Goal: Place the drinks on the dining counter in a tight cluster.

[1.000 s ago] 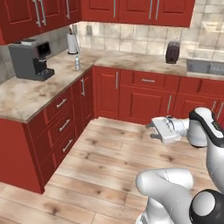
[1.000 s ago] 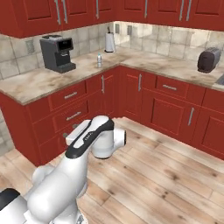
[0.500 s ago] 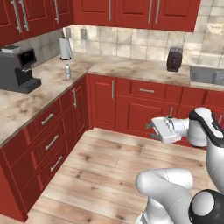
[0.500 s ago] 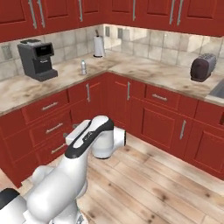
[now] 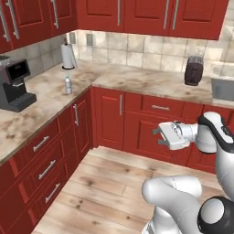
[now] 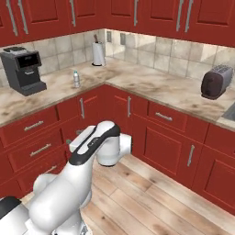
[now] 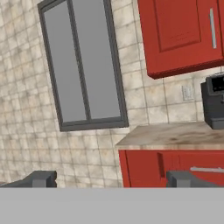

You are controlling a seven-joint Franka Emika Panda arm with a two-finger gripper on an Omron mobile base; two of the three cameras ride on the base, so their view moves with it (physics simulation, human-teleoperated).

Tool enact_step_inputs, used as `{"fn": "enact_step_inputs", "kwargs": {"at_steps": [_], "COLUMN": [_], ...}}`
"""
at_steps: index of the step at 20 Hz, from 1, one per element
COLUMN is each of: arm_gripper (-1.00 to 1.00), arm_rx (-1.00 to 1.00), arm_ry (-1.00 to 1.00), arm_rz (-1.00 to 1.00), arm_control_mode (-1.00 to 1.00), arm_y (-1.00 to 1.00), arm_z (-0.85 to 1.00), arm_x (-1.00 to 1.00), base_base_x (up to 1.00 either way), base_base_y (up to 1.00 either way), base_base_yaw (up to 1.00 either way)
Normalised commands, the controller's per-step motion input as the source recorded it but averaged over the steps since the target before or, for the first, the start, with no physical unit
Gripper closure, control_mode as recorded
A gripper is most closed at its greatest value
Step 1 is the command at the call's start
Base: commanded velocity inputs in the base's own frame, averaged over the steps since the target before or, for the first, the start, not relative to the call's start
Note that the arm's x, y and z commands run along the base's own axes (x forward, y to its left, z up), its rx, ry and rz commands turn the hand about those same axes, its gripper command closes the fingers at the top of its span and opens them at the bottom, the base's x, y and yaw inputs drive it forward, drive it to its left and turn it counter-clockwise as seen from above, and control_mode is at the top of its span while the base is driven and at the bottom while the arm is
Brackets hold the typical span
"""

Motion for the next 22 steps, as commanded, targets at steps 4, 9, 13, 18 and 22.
{"fn": "enact_step_inputs", "kwargs": {"at_steps": [4, 9, 13, 18, 22], "arm_gripper": [-1.0, -1.0, -1.0, -1.0, -1.0], "arm_rx": [0.0, 0.0, 0.0, 0.0, 0.0], "arm_ry": [0.0, 0.0, 0.0, 0.0, 0.0], "arm_rz": [0.0, 0.0, 0.0, 0.0, 0.0], "arm_control_mode": [1.0, 1.0, 1.0, 1.0, 1.0], "arm_y": [0.0, 0.0, 0.0, 0.0, 0.0], "arm_z": [0.0, 0.0, 0.0, 0.0, 0.0], "arm_x": [0.0, 0.0, 0.0, 0.0, 0.0], "base_base_x": [0.88, 0.87, 0.81, 0.77, 0.76], "base_base_y": [-0.02, 0.0, 0.0, -0.05, -0.15], "base_base_yaw": [0.14, 0.19, 0.32, 0.32, 0.23]}}
